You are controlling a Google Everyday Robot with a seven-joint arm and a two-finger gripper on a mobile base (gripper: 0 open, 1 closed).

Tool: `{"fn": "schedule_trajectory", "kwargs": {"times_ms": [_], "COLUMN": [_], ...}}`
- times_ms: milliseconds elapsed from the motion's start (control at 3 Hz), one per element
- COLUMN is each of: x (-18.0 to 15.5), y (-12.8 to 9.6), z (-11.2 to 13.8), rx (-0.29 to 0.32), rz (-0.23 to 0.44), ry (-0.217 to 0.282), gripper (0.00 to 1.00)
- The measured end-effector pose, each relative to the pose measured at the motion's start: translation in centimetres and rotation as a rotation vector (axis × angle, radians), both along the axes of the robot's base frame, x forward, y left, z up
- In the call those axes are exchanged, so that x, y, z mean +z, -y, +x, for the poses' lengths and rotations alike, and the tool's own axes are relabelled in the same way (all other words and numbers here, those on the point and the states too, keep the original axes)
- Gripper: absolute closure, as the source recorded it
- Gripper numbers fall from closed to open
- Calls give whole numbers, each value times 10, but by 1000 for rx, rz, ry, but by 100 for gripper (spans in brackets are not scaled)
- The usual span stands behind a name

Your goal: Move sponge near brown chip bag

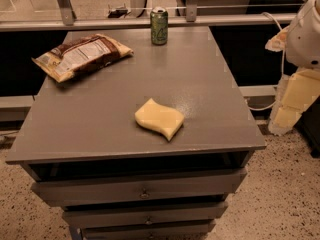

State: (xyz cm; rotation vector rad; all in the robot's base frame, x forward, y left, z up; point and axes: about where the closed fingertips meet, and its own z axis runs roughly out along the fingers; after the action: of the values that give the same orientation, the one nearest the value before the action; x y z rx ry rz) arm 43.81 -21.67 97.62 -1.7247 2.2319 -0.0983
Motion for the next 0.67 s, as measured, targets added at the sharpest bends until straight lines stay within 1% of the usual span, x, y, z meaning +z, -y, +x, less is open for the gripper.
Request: {"fn": "schedule_trajectory", "kwargs": {"times_ms": [333,667], "x": [0,-21], "y": [0,-19], "z": [0,10], "rx": [0,-3], "rz": [0,107], "ry": [0,-5], "gripper": [0,0]}}
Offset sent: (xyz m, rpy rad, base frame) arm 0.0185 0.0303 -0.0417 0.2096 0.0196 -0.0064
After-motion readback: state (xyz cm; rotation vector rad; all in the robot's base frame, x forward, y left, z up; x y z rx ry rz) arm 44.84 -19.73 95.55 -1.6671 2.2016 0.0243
